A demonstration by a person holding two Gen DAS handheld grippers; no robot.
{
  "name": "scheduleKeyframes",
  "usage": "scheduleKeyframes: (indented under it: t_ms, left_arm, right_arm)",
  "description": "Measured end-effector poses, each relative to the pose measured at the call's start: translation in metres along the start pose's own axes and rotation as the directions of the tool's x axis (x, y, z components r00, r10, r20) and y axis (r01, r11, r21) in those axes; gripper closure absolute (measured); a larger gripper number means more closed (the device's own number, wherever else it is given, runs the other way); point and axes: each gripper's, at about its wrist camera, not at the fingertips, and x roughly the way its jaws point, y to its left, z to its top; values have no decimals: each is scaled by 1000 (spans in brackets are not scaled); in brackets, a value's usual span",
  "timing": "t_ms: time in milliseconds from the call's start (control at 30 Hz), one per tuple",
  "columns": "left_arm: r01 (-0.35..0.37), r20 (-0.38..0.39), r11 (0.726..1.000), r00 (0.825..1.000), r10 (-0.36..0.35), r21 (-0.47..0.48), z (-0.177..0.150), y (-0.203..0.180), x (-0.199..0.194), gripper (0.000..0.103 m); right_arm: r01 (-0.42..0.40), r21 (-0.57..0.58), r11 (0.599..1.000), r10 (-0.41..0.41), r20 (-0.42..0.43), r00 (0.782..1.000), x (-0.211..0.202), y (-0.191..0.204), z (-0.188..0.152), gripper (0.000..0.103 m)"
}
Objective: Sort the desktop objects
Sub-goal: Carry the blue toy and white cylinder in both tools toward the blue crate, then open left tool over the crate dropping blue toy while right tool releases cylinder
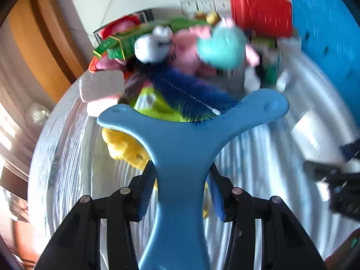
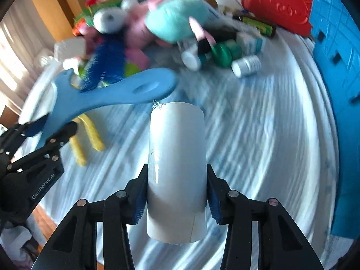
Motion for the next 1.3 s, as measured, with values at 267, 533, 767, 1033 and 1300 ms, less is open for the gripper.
scheduleKeyframes:
  t_ms: [267, 533, 767, 1033, 1300]
  left_arm:
    - [-1, 145, 1000, 989, 5, -30, 44, 11, -58, 58]
    - [34, 300, 999, 953, -35, 9, 93, 14, -119, 58]
    - [117, 425, 987, 892, -151, 106, 138, -10, -162, 58]
    - [187, 492, 964, 831, -258, 190, 178, -95, -209, 58]
    - [261, 540, 945, 776, -326, 197, 207, -249, -261, 58]
  right_arm:
    - [-10, -28, 1000, 15, 160, 987, -66, 33, 50, 58]
    - [56, 15, 998, -58, 322, 945, -139, 36, 93, 58]
    - [169, 150, 974, -219, 444, 869, -217, 11, 105, 58]
    - [248, 263, 932, -353, 514, 782, -296, -68, 94, 58]
    - [318, 261, 911, -411, 543, 732, -377, -205, 70, 58]
